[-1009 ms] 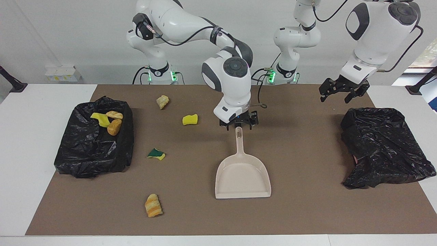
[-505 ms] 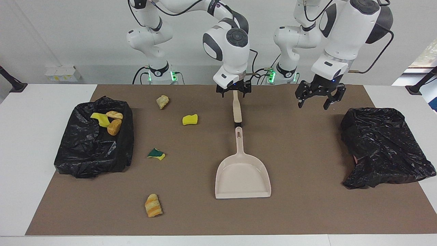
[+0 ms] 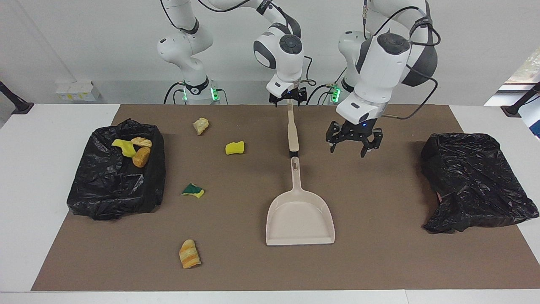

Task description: Sweep and dump trash in bin

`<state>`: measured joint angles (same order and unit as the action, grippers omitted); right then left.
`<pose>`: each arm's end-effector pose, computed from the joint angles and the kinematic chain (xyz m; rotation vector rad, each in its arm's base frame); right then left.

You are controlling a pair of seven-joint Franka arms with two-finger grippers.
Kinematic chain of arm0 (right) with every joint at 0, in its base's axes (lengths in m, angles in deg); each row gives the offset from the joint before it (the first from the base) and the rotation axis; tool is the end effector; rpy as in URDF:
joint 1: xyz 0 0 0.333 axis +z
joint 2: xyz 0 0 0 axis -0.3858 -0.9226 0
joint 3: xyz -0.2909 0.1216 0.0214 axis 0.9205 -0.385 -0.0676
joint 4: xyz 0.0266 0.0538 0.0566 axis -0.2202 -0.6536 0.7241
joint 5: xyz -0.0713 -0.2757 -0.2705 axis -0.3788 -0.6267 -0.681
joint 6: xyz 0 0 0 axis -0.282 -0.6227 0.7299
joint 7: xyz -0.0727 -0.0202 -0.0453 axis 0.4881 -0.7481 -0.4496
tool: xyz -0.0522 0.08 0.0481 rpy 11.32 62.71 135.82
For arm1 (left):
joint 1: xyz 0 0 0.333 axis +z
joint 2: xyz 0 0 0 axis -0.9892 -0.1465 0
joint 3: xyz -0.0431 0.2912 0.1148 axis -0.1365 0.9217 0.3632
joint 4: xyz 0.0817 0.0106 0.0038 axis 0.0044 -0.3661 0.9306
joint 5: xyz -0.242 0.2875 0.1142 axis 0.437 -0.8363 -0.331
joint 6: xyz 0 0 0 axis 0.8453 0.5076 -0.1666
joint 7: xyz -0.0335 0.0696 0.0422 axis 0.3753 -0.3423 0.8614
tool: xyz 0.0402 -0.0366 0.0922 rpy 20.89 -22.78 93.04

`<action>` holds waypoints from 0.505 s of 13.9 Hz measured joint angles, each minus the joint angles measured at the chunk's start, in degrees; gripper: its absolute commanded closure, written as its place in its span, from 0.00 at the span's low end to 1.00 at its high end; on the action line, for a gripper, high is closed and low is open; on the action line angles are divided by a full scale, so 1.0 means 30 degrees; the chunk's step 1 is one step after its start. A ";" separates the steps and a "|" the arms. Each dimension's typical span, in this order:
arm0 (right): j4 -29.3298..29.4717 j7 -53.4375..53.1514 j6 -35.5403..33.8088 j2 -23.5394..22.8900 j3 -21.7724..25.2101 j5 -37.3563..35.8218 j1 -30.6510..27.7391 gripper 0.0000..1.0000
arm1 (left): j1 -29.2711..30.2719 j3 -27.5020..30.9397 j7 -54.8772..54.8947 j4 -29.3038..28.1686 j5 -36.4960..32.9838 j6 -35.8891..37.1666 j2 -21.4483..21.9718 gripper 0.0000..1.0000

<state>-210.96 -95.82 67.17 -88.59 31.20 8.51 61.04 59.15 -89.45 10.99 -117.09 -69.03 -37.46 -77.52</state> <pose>0.3061 0.4323 0.3667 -3.0800 0.0027 0.3295 0.5690 -0.2615 0.5037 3.0311 -0.3706 0.2459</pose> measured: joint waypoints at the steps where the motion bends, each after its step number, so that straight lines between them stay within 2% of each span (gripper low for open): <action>1: -0.0407 -0.0033 0.0451 -0.0037 0.0002 0.0022 0.0099 0.00 | -0.0418 0.0004 -0.0091 0.0039 -0.0108 -0.0495 -0.0600 0.00; 4: -0.1086 -0.0034 0.1350 -0.0143 0.0002 0.0766 0.0221 0.01 | -0.1436 -0.0002 -0.1052 0.0529 -0.0605 -0.1931 -0.2463 0.00; 7: -0.1168 -0.0034 0.2252 -0.0192 0.0001 0.0937 0.0396 0.14 | -0.1965 -0.0008 -0.1797 0.0661 -0.0721 -0.3102 -0.3643 0.00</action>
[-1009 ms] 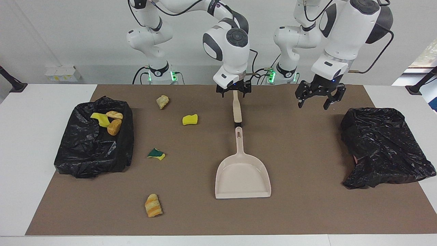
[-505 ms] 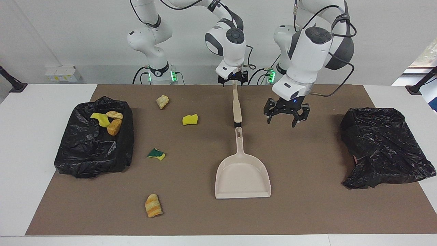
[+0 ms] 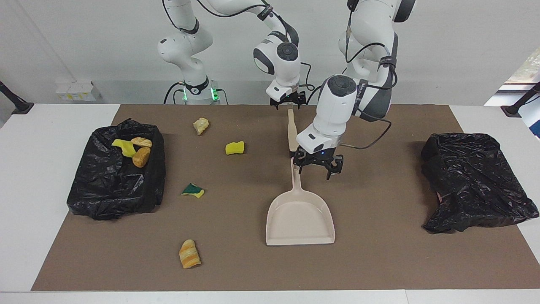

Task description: Sweep and dump trash in bin

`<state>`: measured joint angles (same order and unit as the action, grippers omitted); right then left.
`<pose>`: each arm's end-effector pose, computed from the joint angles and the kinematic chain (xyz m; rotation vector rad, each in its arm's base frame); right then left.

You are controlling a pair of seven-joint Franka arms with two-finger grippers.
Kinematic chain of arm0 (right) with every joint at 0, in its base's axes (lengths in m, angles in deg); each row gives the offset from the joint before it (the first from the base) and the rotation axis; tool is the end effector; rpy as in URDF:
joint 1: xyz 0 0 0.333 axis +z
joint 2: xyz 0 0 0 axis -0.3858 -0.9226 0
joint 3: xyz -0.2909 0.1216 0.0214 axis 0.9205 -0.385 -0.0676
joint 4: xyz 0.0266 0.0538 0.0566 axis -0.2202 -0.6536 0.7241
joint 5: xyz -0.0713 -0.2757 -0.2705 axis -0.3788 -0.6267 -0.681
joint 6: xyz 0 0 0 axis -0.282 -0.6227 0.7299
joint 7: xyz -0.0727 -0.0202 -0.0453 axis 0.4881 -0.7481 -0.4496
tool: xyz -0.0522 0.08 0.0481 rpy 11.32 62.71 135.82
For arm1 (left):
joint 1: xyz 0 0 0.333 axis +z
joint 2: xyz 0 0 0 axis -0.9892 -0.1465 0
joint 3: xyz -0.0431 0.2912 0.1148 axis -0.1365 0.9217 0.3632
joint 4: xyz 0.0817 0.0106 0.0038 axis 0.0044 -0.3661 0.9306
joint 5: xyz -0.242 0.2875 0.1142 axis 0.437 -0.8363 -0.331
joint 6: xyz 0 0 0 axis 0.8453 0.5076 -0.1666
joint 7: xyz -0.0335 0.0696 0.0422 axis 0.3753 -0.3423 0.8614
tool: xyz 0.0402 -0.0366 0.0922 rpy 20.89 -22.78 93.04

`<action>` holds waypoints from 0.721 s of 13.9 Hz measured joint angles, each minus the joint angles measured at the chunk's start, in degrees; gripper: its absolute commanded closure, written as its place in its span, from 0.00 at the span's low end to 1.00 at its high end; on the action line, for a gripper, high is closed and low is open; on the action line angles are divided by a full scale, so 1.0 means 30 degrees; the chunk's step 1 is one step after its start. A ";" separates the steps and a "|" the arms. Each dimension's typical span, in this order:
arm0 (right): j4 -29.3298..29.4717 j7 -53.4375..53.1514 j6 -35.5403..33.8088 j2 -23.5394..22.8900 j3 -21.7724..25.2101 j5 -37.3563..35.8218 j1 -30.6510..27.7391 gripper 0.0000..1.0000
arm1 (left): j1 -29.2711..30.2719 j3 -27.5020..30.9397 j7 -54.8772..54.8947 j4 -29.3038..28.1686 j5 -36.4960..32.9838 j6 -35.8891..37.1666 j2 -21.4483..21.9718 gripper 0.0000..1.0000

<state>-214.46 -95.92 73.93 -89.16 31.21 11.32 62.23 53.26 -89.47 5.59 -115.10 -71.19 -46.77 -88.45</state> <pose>0.2962 0.4342 0.3447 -3.0295 0.0470 0.3133 0.5787 -0.3386 0.4141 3.0317 -0.4065 0.2586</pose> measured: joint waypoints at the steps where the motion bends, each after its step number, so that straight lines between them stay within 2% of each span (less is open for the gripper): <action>1: -0.0004 0.0000 0.0167 -0.0006 0.0000 0.0064 0.0013 0.18 | -0.0119 -0.0007 -0.0442 -0.0011 -0.0053 -0.0371 -0.0249 0.00; 2: -0.0005 0.0000 0.0221 -0.0006 0.0001 0.0181 0.0074 0.21 | -0.0248 0.0000 -0.0876 -0.0029 -0.0087 -0.0617 -0.0453 0.00; 5: -0.0015 -0.0018 0.0224 -0.0012 0.0000 0.0460 0.0654 0.50 | -0.0922 -0.0001 -0.1502 -0.0498 -0.0106 -0.0858 -0.0831 0.00; 6: -0.0038 -0.0144 0.0224 -0.0014 0.0001 0.0475 0.0755 0.61 | -0.1116 -0.0008 -0.1729 -0.0609 -0.0111 -0.0937 -0.0976 0.13; 7: -0.0057 -0.0342 0.0224 -0.0014 0.0001 0.0475 0.0771 0.70 | -0.1205 0.0002 -0.1927 -0.0640 -0.0113 -0.0945 -0.1070 0.35; 8: -0.0081 -0.0399 0.0224 -0.0014 0.0002 0.0476 0.0769 0.83 | -0.1216 0.0005 -0.2074 -0.0657 -0.0116 -0.0883 -0.1104 0.71; 9: -0.0129 -0.0425 0.0224 -0.0015 0.0002 0.0477 0.0775 0.95 | -0.1217 0.0013 -0.2149 -0.0685 -0.0117 -0.0780 -0.1109 0.99; 10: -0.0167 -0.0455 0.0225 -0.0015 0.0002 0.0480 0.0786 1.00 | -0.1226 0.0012 -0.2165 -0.0706 -0.0119 -0.0674 -0.1110 1.00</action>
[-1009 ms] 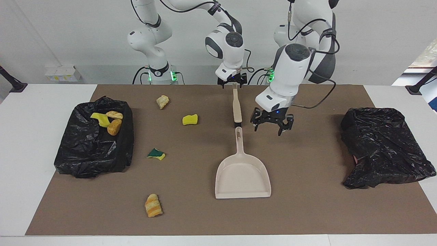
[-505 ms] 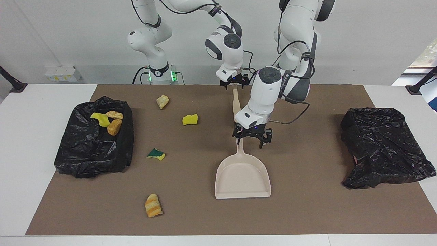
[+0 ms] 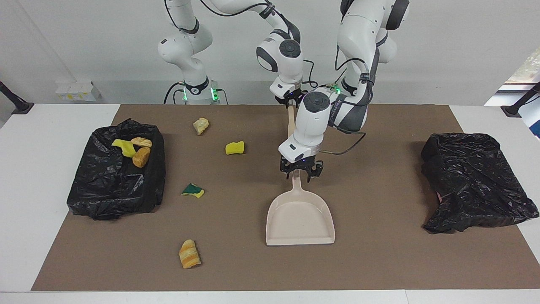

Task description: Sweep and dump trash in bin

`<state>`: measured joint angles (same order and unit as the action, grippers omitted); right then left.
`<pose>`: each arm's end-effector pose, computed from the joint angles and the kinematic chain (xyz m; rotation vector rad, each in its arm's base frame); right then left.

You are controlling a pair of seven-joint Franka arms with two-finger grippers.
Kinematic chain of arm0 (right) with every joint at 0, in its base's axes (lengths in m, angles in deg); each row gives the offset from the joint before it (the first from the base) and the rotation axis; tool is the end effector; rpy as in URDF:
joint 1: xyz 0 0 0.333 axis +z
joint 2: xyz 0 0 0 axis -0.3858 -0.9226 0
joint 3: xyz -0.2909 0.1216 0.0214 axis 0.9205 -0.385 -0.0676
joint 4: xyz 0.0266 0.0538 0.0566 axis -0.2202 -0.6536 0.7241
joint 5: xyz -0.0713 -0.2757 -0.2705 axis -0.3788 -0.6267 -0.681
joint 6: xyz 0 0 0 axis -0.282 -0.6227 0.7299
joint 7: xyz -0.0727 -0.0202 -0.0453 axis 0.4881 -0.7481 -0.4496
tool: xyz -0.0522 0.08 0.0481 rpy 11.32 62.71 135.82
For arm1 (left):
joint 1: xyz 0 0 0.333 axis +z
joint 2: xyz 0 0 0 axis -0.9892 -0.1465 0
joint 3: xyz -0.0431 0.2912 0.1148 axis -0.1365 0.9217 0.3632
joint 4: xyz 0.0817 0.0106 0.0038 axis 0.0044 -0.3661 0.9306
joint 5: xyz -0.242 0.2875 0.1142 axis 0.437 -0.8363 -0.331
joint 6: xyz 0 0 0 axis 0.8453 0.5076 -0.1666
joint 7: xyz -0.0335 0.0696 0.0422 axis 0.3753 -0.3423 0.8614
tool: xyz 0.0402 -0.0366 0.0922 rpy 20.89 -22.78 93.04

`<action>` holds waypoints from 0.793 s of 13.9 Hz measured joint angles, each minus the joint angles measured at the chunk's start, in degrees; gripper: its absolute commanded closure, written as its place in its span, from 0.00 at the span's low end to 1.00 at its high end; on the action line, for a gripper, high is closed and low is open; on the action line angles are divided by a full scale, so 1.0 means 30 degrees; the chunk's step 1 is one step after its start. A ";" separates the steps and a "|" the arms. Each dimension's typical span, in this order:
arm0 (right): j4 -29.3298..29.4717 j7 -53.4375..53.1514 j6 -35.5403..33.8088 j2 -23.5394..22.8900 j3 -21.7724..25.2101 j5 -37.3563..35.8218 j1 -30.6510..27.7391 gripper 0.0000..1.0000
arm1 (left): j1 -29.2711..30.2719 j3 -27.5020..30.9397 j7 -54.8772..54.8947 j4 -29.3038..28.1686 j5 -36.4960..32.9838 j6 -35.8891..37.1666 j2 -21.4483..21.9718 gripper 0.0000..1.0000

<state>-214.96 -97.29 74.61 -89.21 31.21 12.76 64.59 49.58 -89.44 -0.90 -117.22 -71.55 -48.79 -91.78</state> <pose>0.2772 0.4451 0.3416 -3.0213 0.0489 0.3364 0.5548 -0.3740 0.3611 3.0621 -0.3397 0.1698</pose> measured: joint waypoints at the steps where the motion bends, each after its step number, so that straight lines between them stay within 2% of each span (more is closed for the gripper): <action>1: -0.0013 -0.0022 0.0000 0.0001 0.0000 0.0001 0.0010 1.00 | -0.0010 -0.0005 -0.0011 -0.0003 0.0000 0.0173 0.0001 1.00; 6: 0.0058 -0.1050 -0.0104 0.0513 0.0077 -0.0004 -0.0093 1.00 | 0.0000 0.0174 -0.0042 0.0132 -0.0310 0.1031 0.0153 1.00; 11: -0.0155 -0.1138 -0.4311 0.4360 0.0276 -0.0181 -0.2187 1.00 | 0.0788 0.0631 0.3511 0.0571 -0.0628 0.3096 0.1307 1.00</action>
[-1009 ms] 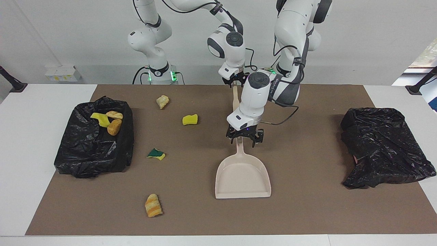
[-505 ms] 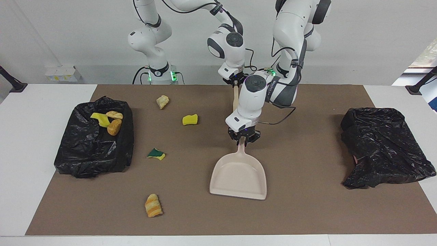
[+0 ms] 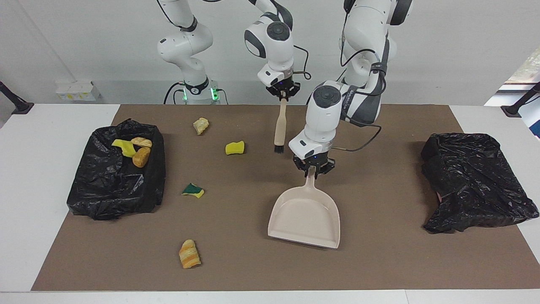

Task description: Sweep and dump trash in bin

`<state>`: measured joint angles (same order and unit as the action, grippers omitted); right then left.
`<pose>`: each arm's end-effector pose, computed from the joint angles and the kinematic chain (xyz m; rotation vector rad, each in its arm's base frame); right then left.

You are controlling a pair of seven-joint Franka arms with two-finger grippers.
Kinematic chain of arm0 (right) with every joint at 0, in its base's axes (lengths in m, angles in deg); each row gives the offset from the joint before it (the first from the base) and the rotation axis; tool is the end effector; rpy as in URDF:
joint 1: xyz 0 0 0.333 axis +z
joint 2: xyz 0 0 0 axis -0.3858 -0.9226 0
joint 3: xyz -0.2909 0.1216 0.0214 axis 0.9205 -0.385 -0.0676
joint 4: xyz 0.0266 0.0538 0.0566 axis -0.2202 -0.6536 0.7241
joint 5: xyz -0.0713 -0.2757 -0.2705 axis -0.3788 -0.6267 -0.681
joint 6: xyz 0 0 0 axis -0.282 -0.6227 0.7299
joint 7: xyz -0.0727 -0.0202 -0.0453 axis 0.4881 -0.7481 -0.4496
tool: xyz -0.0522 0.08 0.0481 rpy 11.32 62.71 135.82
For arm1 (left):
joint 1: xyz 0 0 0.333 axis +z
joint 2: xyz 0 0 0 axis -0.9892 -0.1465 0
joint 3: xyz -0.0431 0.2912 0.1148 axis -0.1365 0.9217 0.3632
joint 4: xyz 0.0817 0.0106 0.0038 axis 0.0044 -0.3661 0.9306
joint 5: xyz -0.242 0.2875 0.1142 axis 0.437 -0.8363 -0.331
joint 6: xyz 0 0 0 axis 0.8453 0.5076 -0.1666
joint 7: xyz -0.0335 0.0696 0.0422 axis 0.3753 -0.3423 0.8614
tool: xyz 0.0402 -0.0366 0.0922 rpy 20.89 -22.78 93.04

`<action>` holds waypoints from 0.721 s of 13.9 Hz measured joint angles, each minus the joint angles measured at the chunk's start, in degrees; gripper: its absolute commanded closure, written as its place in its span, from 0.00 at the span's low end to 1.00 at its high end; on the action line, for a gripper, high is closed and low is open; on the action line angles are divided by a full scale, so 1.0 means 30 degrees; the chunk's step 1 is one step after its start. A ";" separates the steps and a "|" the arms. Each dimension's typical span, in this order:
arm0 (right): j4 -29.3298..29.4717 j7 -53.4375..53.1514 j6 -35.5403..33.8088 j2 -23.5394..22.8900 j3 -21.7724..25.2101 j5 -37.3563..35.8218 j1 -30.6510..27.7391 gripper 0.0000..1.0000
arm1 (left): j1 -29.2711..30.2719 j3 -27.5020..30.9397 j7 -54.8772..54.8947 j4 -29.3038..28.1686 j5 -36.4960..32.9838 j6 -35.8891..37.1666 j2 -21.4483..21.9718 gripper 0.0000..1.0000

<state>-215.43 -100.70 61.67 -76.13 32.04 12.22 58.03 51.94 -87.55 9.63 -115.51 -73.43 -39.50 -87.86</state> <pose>0.2988 0.3831 0.4314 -3.0324 0.2550 0.3054 0.5698 -0.3255 0.4047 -3.0707 0.5388 -0.1119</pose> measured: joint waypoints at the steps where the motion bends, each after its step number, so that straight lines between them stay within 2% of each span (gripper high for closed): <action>1: -0.0293 0.0000 -0.0908 0.0921 0.0013 -0.0132 -0.0497 1.00 | 0.0336 0.0026 0.1150 0.0046 -0.0010 0.0475 0.0286 1.00; 3: -0.1298 -0.0272 -0.2471 0.2711 0.0034 -0.0487 -0.1479 1.00 | 0.1093 0.0054 0.4289 0.0098 -0.0021 0.1656 0.0902 1.00; 5: -0.2183 -0.1461 -0.4139 0.3832 0.0032 -0.0935 -0.2582 1.00 | 0.1813 0.0076 0.7597 0.0104 -0.0026 0.2639 0.1504 1.00; 10: -0.2943 -0.2693 -0.7986 0.4238 0.0059 -0.2282 -0.5803 1.00 | 0.3471 0.0121 1.7226 -0.0104 -0.0047 0.4427 0.2840 1.00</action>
<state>-224.26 -108.78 37.72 -63.41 32.21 5.37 40.62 62.35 -87.18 61.31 -115.82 -73.57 -26.22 -79.34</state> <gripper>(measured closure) 0.736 0.678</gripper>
